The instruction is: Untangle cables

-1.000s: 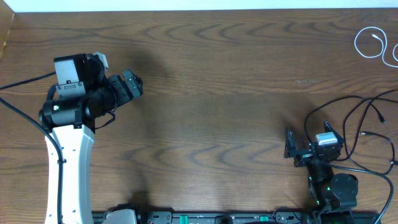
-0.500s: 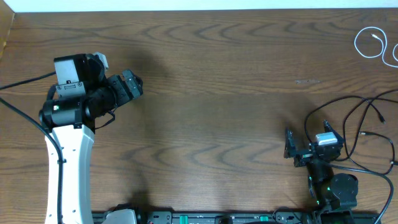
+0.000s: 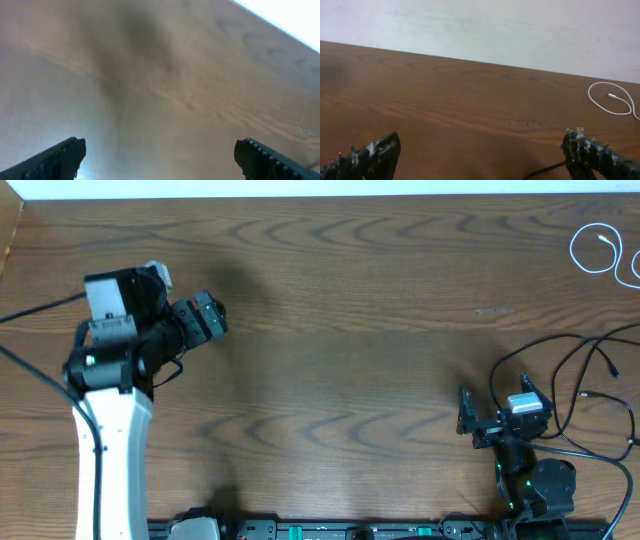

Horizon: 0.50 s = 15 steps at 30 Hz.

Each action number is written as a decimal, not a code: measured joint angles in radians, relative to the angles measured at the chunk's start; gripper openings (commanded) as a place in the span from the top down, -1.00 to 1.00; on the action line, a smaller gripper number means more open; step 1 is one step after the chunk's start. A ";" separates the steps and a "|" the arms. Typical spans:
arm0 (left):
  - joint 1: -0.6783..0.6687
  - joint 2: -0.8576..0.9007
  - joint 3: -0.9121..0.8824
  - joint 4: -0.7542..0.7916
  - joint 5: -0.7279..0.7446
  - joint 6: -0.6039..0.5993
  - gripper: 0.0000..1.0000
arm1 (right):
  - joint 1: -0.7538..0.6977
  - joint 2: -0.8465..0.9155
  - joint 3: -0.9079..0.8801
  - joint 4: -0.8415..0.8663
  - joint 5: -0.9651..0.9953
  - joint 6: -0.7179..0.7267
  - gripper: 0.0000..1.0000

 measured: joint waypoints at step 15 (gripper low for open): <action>-0.034 -0.716 -0.619 0.475 -0.006 0.243 -1.00 | -0.001 0.000 0.000 -0.001 0.000 0.000 -0.98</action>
